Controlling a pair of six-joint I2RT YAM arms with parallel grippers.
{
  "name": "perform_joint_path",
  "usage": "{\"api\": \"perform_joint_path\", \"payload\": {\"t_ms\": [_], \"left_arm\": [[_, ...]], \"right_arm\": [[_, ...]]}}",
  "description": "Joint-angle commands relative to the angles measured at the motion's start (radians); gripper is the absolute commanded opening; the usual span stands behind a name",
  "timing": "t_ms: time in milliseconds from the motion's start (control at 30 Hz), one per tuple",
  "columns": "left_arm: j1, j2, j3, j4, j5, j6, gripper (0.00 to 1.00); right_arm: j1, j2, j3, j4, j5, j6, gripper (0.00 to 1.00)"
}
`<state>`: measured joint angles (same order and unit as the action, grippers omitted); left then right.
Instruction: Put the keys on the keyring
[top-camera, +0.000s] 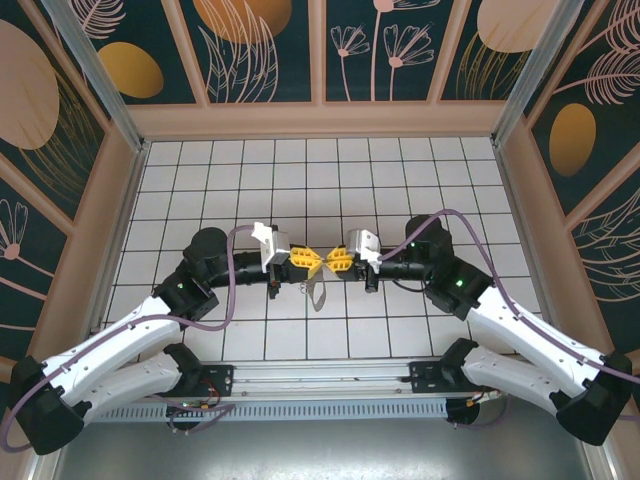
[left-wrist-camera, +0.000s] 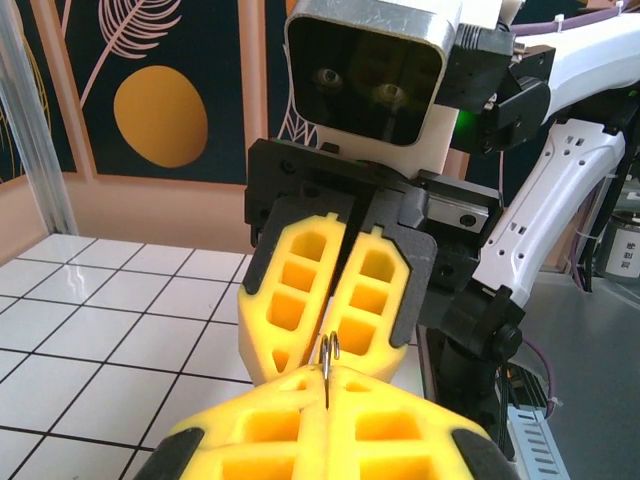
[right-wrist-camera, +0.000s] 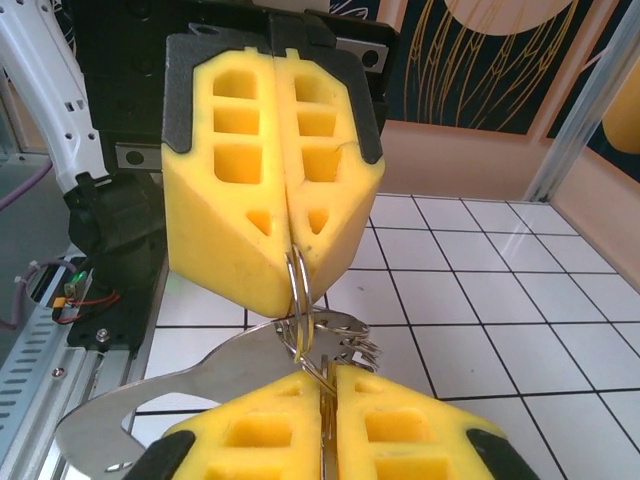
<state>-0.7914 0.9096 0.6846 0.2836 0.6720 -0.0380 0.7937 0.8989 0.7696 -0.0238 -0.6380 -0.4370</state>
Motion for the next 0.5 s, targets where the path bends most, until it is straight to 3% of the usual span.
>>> {"api": "perform_joint_path", "payload": {"t_ms": [0,167,467], "left_arm": [[-0.001,-0.017,0.029,0.054,0.010,0.016,0.00],[-0.001,-0.017,0.028,0.044,0.004,0.026,0.00],[-0.002,-0.021,0.030,0.053,0.032,0.024,0.00]], "right_arm": [[-0.004,0.001,0.014,0.013,-0.009,0.009,0.18],[-0.004,-0.061,-0.021,0.048,0.007,0.035,0.34],[-0.005,-0.130,-0.086,0.154,-0.036,0.074,0.36]]}}
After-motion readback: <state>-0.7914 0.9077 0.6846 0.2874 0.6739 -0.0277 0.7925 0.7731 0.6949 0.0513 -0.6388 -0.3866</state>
